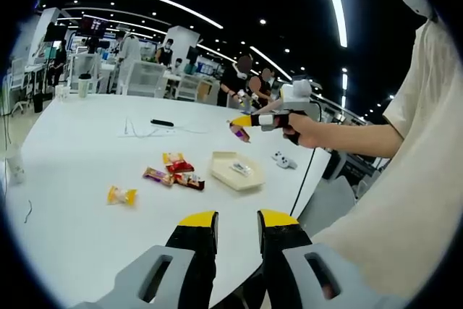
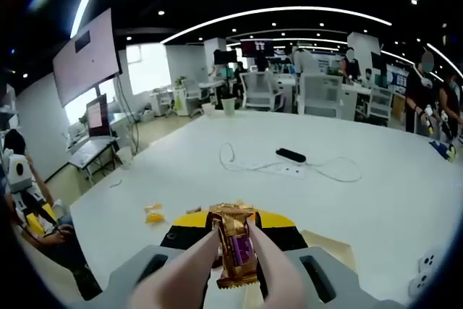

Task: Place the target food into the container with the food tongs after gripping and lifting it, then release it inside without dropping or visibly crushing the food.

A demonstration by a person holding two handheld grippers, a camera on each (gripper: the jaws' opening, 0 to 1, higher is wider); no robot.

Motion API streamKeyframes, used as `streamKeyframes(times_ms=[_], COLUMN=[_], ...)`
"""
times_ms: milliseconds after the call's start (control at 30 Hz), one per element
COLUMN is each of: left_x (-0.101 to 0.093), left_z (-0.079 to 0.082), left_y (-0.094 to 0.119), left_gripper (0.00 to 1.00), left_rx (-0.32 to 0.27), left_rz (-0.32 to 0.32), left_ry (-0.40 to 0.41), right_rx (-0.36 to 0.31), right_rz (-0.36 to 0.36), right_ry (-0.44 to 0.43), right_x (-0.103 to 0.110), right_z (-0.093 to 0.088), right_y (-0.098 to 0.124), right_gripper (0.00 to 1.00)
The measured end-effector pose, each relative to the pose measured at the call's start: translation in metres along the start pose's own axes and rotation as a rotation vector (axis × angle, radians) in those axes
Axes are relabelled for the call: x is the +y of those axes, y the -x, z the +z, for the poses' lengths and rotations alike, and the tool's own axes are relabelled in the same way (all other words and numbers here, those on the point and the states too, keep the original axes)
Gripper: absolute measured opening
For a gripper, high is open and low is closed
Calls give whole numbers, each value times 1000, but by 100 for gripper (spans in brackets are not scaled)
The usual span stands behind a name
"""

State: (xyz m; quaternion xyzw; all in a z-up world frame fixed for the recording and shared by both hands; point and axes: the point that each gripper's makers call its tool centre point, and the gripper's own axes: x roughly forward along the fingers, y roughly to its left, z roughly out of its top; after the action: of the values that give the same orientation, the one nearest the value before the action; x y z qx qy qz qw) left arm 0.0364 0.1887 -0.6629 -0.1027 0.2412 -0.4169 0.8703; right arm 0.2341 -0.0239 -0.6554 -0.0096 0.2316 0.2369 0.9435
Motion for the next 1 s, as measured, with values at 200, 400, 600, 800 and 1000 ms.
streamKeyframes(times_ms=[200, 400, 600, 800, 1000], left_x=[-1, 0, 0, -1, -1], left_z=[0, 0, -1, 0, 0], left_y=[0, 1, 1, 0, -1], left_gripper=[21, 21, 21, 21, 21], left_rx=[-1, -1, 0, 0, -1], left_rz=[-1, 0, -1, -4, -5], left_ry=[0, -1, -1, -2, -2], right_rx=[0, 3, 2, 5, 5], right_rz=[-2, -2, -6, -7, -6], right_ry=[2, 10, 10, 10, 13], right_x=[-1, -2, -3, -5, -5], right_z=[0, 1, 2, 1, 2], right_y=[0, 1, 1, 1, 1], right_gripper=[23, 23, 23, 23, 23])
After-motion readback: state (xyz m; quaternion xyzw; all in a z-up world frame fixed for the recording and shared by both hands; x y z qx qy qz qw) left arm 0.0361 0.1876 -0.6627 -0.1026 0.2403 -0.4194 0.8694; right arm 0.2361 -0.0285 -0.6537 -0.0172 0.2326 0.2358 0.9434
